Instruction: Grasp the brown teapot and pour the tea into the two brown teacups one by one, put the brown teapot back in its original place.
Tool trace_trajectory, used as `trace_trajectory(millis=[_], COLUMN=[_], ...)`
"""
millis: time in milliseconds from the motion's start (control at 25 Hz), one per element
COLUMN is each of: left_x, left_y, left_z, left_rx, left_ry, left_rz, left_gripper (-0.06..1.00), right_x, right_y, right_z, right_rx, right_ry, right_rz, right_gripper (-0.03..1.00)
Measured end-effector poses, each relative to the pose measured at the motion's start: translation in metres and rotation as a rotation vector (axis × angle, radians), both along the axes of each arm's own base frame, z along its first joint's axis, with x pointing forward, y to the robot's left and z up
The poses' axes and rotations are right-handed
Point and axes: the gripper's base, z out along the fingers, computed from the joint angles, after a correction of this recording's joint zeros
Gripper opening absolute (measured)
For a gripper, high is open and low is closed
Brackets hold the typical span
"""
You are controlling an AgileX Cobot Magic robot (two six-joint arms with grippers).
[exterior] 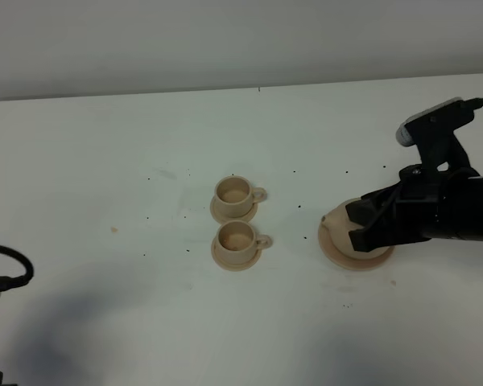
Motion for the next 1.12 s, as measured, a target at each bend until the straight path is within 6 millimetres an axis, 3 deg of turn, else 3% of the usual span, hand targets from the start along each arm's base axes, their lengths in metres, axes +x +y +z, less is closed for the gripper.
trace_trajectory(millis=[320,560,880,1120], left_x=[-0.041,-0.064,-0.088,-0.090], left_y=[0.011,0.015,0.020,0.020], left_z=[0.020,0.021,0.021,0.021], left_rx=[-0.032,-0.061,-0.105,-0.109], left_ry=[-0.319,-0.461,-0.622,-0.628], left_rz=[-0.030,-0.031,-0.031,-0.032], left_gripper=[0.33,0.33,0.33,0.33], right_x=[-0.013,-0.021,-0.025,-0.026], right_y=[-0.009,-0.012,-0.013,-0.013], right_z=[0.039,0.056,0.061,0.061], right_rx=[0.057,0.088,0.100,0.104], right_ry=[-0.138,-0.192,-0.206,-0.199], right_rz=[-0.018,-0.015,-0.007,0.006], right_gripper=[0.24,0.24,0.24,0.24])
